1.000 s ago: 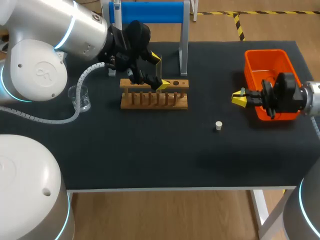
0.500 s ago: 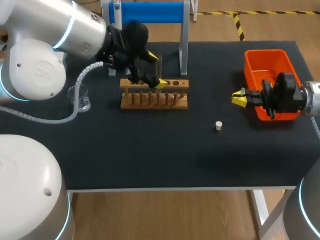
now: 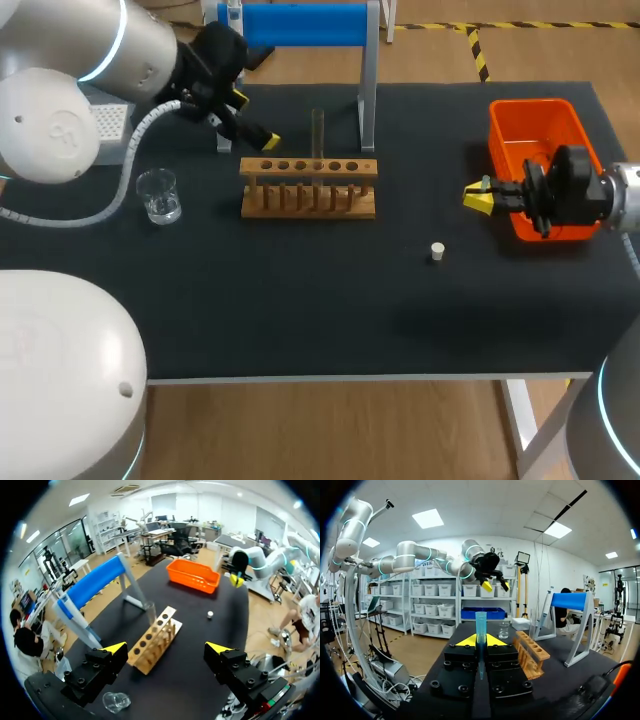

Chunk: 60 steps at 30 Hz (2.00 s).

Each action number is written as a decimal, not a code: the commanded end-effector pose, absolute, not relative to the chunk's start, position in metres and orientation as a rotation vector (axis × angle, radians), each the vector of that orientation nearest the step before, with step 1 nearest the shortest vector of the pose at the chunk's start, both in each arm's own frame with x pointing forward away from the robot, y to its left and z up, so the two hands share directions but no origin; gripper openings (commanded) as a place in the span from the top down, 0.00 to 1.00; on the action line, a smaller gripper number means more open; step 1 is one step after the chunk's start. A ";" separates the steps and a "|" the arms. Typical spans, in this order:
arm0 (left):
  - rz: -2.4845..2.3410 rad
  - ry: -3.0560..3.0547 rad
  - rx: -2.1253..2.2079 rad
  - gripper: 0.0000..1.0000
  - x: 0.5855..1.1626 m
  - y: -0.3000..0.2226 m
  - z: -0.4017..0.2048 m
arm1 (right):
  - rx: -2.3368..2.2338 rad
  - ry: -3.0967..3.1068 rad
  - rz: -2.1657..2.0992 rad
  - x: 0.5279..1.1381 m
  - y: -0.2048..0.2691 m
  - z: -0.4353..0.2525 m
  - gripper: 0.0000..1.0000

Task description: Invert the test tube, pick up the pipette, mount the tip to pipette, aspirate from beaker and dispense into the tube, eject the tip, return the pipette, and cap with the stopper.

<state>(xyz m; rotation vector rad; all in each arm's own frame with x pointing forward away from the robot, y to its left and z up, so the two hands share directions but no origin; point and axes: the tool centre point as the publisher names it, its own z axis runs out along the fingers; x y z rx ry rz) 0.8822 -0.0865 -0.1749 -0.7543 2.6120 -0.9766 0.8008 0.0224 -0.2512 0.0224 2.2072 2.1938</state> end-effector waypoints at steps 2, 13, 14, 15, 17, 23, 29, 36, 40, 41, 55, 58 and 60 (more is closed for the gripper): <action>-0.949 2.546 -0.849 0.00 0.903 -0.082 -0.183 | 0.022 2.207 2.193 0.800 0.022 -0.251 1.00; -0.815 2.290 -1.172 0.00 0.939 -0.070 -0.195 | 0.022 2.207 2.193 0.800 0.022 -0.251 1.00; -0.790 2.258 -1.210 0.00 0.942 -0.069 -0.197 | 0.022 2.207 2.193 0.800 0.022 -0.251 1.00; -0.792 2.237 -1.234 0.00 0.945 -0.067 -0.197 | 0.022 2.207 2.193 0.800 0.022 -0.251 1.00; -0.782 2.193 -1.270 0.00 0.949 -0.066 -0.197 | 0.022 2.207 2.193 0.800 0.022 -0.251 1.00; -0.764 2.090 -1.325 0.00 0.962 -0.063 -0.198 | 0.022 2.207 2.193 0.800 0.022 -0.251 1.00; -0.756 1.998 -1.358 0.00 0.974 -0.065 -0.199 | 0.022 2.207 2.193 0.800 0.022 -0.251 1.00; -0.745 1.876 -1.382 0.00 0.993 -0.068 -0.198 | 0.022 2.207 2.193 0.800 0.022 -0.251 1.00; -0.733 1.794 -1.375 0.00 1.001 -0.068 -0.193 | 0.022 2.207 2.193 0.800 0.022 -0.251 1.00; -0.729 1.777 -1.375 0.00 1.004 -0.067 -0.192 | 0.022 2.207 2.193 0.800 0.022 -0.251 1.00; -0.829 1.660 -1.379 0.00 1.051 -0.060 -0.185 | 0.022 2.207 2.193 0.800 0.022 -0.251 1.00; -0.844 1.651 -1.376 0.00 1.061 -0.063 -0.184 | 0.022 2.207 2.193 0.800 0.022 -0.251 1.00; -0.856 1.645 -1.376 0.00 1.068 -0.064 -0.184 | 0.022 2.207 2.193 0.800 0.022 -0.251 1.00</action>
